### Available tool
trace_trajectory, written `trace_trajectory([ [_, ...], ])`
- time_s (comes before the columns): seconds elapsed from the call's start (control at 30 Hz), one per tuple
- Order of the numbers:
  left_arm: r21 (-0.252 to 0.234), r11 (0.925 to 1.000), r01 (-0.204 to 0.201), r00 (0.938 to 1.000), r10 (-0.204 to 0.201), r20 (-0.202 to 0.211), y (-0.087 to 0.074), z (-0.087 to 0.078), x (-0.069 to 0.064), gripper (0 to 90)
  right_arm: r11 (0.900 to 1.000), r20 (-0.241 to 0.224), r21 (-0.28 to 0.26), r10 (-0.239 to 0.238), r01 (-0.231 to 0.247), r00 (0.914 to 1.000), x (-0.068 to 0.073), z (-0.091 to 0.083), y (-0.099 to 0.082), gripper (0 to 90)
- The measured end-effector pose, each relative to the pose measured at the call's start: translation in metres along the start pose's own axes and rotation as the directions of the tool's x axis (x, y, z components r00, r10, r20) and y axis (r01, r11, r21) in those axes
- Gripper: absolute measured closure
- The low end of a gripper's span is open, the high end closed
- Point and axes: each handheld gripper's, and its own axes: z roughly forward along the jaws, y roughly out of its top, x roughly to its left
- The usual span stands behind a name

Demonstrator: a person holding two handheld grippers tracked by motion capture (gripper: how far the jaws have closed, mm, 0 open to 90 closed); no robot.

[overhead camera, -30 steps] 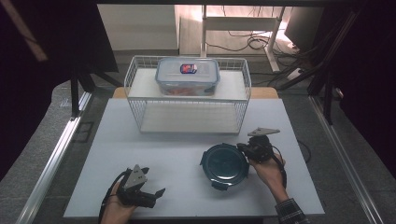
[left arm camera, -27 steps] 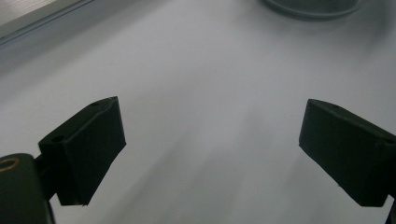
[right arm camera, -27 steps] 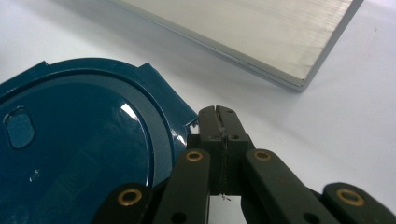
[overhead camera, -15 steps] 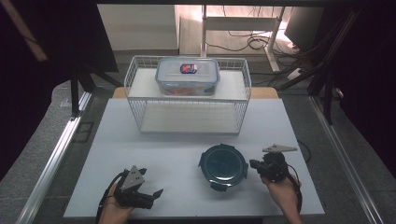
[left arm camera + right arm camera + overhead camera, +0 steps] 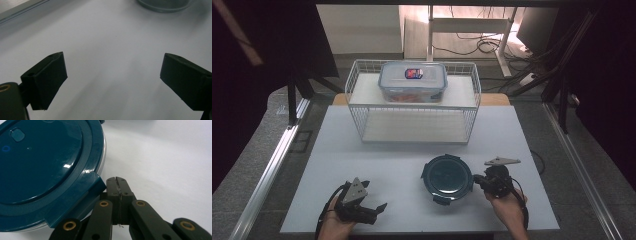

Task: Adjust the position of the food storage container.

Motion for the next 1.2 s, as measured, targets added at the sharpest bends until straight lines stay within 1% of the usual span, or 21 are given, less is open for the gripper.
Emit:
trace_trajectory([
  [0.13,0.004,1.0000,-0.005,1.0000,0.005,0.000,0.000,0.000,0.000,6.4,0.9997,-0.004,0.000,-0.023,0.023,0.9997,0.008,0.008,0.006,89.9],
  [0.17,0.004,1.0000,-0.004,1.0000,0.004,0.000,0.000,0.001,0.000,6.4,0.9998,-0.006,-0.001,-0.022,0.022,0.9997,0.010,0.010,0.008,89.8],
  [0.27,0.004,1.0000,-0.001,1.0000,0.001,0.000,0.000,0.001,0.000,6.4,0.9995,-0.024,-0.005,-0.030,0.030,0.9993,0.017,0.017,0.013,89.9],
  [0.37,0.004,1.0000,-0.003,1.0000,0.003,0.000,0.000,0.000,0.000,6.4,0.9988,-0.036,-0.008,-0.050,0.049,0.9981,0.025,0.024,0.017,89.8],
  [0.47,0.004,1.0000,-0.001,1.0000,0.001,0.001,0.000,0.000,0.000,6.4,0.9984,-0.046,-0.015,-0.056,0.055,0.9974,0.030,0.030,0.021,89.8],
  [0.7,0.006,1.0000,-0.004,1.0000,0.004,0.002,0.000,0.001,-0.001,6.4,0.9986,-0.066,-0.019,-0.051,0.050,0.9965,0.033,0.039,0.029,89.8],
  [0.9,0.007,1.0000,-0.003,1.0000,0.003,0.004,0.000,0.001,-0.001,6.4,0.9985,-0.071,-0.022,-0.051,0.050,0.9962,0.038,0.046,0.035,89.9],
  [1.03,0.011,0.9999,-0.005,1.0000,0.005,0.006,0.000,0.002,-0.001,6.4,0.9977,-0.075,-0.018,-0.066,0.065,0.9950,0.042,0.049,0.036,89.8],
  [1.17,0.010,1.0000,-0.002,1.0000,0.002,0.005,0.000,0.001,-0.001,6.4,0.9963,-0.090,-0.020,-0.085,0.084,0.9923,0.039,0.046,0.035,89.5],
  [1.2,0.009,1.0000,-0.003,1.0000,0.003,0.005,-0.001,0.000,0.000,6.4,0.9956,-0.094,-0.034,-0.090,0.087,0.9915,0.038,0.043,0.034,88.4],
])
